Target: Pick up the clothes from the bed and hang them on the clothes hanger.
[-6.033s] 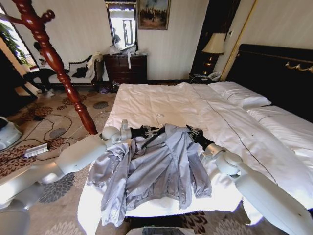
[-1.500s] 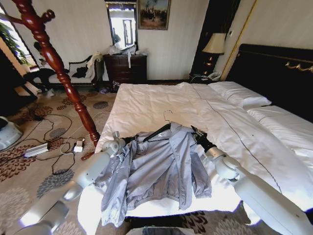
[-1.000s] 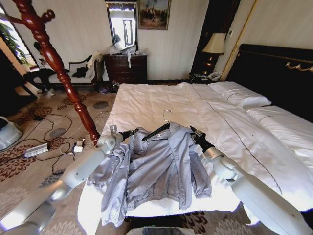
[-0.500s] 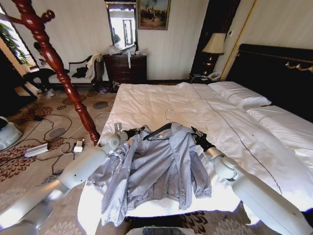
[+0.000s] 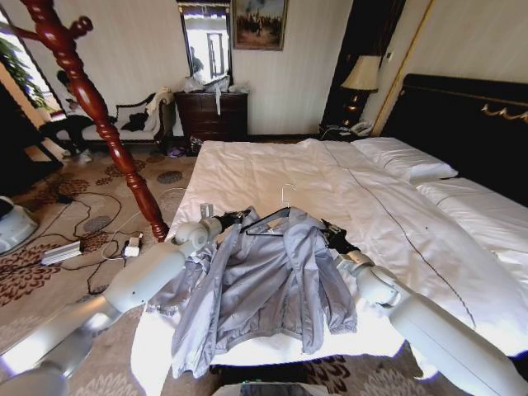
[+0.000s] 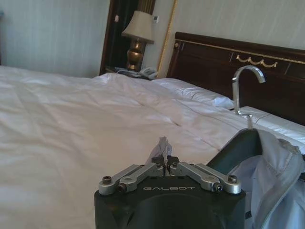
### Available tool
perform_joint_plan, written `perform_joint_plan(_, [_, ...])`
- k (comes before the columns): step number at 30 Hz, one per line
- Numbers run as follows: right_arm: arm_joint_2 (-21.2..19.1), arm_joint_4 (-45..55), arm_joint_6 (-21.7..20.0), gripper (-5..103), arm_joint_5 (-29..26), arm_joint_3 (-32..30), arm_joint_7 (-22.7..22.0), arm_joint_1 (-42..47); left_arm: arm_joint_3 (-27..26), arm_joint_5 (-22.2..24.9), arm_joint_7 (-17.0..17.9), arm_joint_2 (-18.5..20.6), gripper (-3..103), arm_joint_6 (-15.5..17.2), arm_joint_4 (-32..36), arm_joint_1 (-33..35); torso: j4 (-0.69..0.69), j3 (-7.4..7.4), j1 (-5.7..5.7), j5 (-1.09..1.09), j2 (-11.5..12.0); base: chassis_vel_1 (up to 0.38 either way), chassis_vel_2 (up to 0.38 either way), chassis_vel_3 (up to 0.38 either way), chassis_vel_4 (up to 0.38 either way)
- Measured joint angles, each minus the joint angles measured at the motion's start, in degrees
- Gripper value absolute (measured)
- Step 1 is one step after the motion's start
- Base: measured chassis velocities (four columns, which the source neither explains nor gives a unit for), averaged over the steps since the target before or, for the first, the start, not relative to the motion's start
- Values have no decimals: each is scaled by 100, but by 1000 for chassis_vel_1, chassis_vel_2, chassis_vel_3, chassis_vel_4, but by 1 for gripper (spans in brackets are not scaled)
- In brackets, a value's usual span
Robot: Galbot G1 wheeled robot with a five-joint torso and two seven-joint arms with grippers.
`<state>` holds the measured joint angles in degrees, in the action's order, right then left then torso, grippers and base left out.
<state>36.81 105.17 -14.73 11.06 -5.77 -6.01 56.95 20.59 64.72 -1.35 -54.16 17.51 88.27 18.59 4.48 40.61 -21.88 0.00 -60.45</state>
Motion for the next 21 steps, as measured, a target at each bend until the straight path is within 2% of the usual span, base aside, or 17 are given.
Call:
perform_joint_plan(10, [-281, 163, -162, 17, -492, 105, 88, -225, 137, -257, 6, -16, 0, -86, 85, -379, -1, 0, 0, -1, 0, 0, 0, 0, 0])
perform_joint_plan(16, [-390, 259, -258, 17, -604, 181, 83, -328, 248, -394, -8, -65, 0, -111, 154, -566, 0, 0, 0, 0, 0, 0, 0, 0, 0])
perform_joint_plan(21, [-468, 243, -306, 17, -776, 171, 88, -332, 371, -576, -40, 38, 0, -135, 460, -582, -2, 0, 0, 0, 0, 0, 0, 0, 0])
